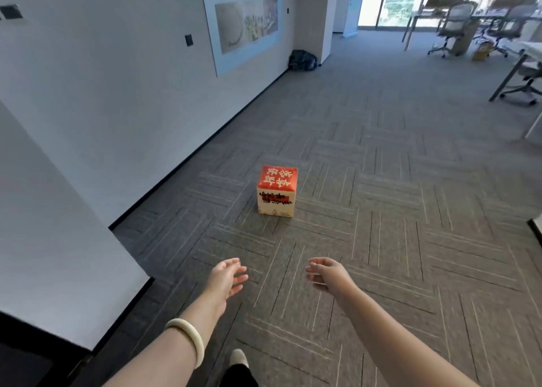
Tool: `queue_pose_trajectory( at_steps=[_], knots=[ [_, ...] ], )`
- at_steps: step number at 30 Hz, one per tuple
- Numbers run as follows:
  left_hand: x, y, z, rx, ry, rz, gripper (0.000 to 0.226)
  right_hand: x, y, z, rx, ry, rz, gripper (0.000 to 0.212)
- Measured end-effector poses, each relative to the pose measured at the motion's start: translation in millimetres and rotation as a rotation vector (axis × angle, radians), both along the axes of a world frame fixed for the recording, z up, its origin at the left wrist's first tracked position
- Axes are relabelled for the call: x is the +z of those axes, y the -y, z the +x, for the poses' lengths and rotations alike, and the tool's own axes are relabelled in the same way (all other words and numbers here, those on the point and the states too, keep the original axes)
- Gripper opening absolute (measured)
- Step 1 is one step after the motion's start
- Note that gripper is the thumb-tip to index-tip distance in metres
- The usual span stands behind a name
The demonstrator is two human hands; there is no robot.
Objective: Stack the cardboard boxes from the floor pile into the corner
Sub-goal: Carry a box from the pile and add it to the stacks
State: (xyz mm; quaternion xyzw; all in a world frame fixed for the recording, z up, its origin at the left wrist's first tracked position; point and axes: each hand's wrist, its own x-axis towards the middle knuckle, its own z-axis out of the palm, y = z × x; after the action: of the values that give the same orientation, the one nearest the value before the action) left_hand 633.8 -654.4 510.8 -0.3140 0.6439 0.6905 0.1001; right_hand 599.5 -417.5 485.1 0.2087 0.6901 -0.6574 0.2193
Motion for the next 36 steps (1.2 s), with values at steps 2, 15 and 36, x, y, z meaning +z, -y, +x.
queue_pose_trajectory(
  at_steps=[2, 15, 36],
  knots=[
    [-2.0, 13.2, -56.5, -0.016, -0.004, 0.009, 0.018, -4.6, 9.5, -50.3, -0.035, -0.002, 0.002, 0.005],
    [-17.6, 64.8, -391.4, -0.163, 0.064, -0.007, 0.02, -21.3, 42.1, -332.9, -0.196, 0.069, 0.003, 0.011],
    [-132.2, 49.8, -816.3, -0.178, 0.295, -0.09, 0.034, -125.0, 31.9, -770.2, -0.165, 0.314, 0.1, 0.015]
  ],
)
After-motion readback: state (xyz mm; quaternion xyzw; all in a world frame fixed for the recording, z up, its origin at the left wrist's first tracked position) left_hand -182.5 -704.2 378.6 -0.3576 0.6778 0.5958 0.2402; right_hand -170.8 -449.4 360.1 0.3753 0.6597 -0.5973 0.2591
